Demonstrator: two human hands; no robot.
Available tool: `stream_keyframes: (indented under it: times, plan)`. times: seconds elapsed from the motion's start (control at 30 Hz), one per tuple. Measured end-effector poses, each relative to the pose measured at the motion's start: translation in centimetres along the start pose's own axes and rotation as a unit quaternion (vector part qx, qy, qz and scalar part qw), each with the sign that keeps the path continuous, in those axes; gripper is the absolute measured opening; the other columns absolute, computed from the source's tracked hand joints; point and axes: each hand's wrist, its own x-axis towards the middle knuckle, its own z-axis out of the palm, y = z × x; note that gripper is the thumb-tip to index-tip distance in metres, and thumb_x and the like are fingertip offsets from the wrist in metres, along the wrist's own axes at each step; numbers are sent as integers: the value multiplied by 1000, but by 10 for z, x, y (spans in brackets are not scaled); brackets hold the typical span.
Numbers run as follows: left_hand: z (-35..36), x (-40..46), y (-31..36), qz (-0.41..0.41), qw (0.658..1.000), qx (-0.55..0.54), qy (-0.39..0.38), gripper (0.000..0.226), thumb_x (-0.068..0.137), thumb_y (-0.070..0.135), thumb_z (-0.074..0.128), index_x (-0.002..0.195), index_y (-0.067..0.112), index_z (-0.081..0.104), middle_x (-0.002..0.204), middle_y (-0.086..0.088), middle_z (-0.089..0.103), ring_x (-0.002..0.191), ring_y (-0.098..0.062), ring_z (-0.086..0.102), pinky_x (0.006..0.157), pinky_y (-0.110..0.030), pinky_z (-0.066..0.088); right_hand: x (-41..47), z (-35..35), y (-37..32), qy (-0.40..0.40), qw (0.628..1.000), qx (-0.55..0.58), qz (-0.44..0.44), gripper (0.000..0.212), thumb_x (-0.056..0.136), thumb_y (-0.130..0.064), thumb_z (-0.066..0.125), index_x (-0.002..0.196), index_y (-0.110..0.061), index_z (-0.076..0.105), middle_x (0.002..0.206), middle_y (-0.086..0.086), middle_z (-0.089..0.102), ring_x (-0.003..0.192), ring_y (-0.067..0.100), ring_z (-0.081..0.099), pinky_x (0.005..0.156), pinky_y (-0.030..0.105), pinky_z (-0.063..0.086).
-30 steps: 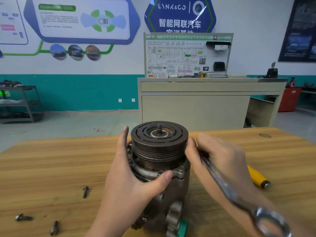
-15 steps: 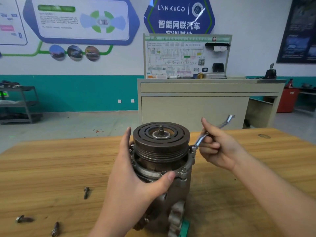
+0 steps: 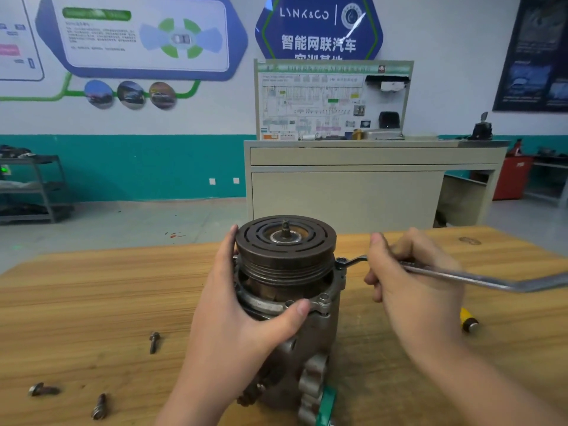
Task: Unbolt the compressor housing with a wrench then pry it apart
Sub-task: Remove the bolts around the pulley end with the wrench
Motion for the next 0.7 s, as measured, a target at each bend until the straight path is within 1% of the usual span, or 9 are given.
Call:
stream_keyframes:
  times: [0.13, 0.2, 0.23, 0.3, 0.33, 0.4, 0.47, 0.6, 0.7]
  plan:
    - [1, 0, -1, 0, 1000, 1, 3, 113, 43, 75, 69, 140, 58, 12, 137, 31, 39, 126, 9, 39, 97, -16, 32, -7, 1, -3, -29, 981, -127, -145, 43, 90, -13, 59, 54, -13, 36, 44, -2, 40, 40, 12, 40, 40, 20, 31]
    - [1, 0, -1, 0, 1000, -1, 2, 113, 44, 73, 70, 140, 57, 13, 138, 31, 40, 127, 9, 39, 101, -20, 33, -11, -4, 4, -58, 978, -109, -171, 41, 89, -14, 57, 54, -14, 36, 46, -4, 35, 41, 11, 36, 40, 18, 28]
    - [2, 0, -1, 0, 1000, -5, 1, 112, 44, 72, 70, 140, 57, 13, 138, 30, 41, 127, 8, 40, 104, -24, 34, -9, -8, 9, -63, 985, -75, -142, 40, 88, -16, 58, 53, -12, 38, 46, -1, 38, 41, 11, 37, 40, 21, 30]
    - [1, 0, 0, -2, 1000, -9, 1, 112, 45, 71, 71, 141, 57, 14, 138, 28, 43, 127, 4, 42, 107, -30, 35, 4, -14, 19, -59, 996, 68, 13, 39, 83, -16, 63, 50, -16, 42, 44, 4, 45, 38, 14, 41, 37, 23, 33]
    - [1, 0, 0, -4, 1000, -8, 1, 111, 45, 71, 71, 140, 58, 15, 137, 28, 43, 127, 4, 42, 107, -30, 36, 14, -15, 23, -62, 977, 169, 117, 40, 79, -12, 66, 49, -17, 41, 41, 4, 45, 34, 14, 39, 35, 20, 30]
    - [1, 0, 1, -5, 1000, -8, -3, 108, 45, 73, 70, 137, 62, 14, 136, 31, 41, 127, 6, 41, 105, -27, 35, 34, -12, 34, -96, 888, 332, 304, 38, 75, -11, 64, 47, -15, 38, 37, 5, 41, 27, 11, 31, 34, 13, 23]
    - [1, 0, 1, -7, 1000, -6, -6, 110, 45, 74, 69, 138, 61, 12, 137, 32, 39, 127, 7, 39, 104, -26, 34, 49, -2, 41, -140, 827, 371, 399, 33, 76, -16, 61, 50, -14, 41, 36, 3, 40, 24, 7, 29, 33, 10, 19]
    - [1, -1, 2, -10, 1000, -2, -1, 109, 45, 74, 69, 136, 65, 9, 136, 35, 37, 126, 9, 37, 101, -23, 32, 67, 6, 34, -77, 813, 440, 373, 26, 77, -24, 64, 61, -17, 45, 40, -2, 44, 27, 2, 34, 28, 12, 22]
    - [1, 0, 2, -8, 1000, -7, 0, 104, 47, 72, 71, 131, 69, 10, 134, 36, 40, 124, 15, 37, 98, -19, 33, 63, -2, 22, -20, 890, 354, 285, 38, 77, -24, 71, 54, -21, 41, 39, 1, 46, 27, 7, 34, 31, 13, 23]
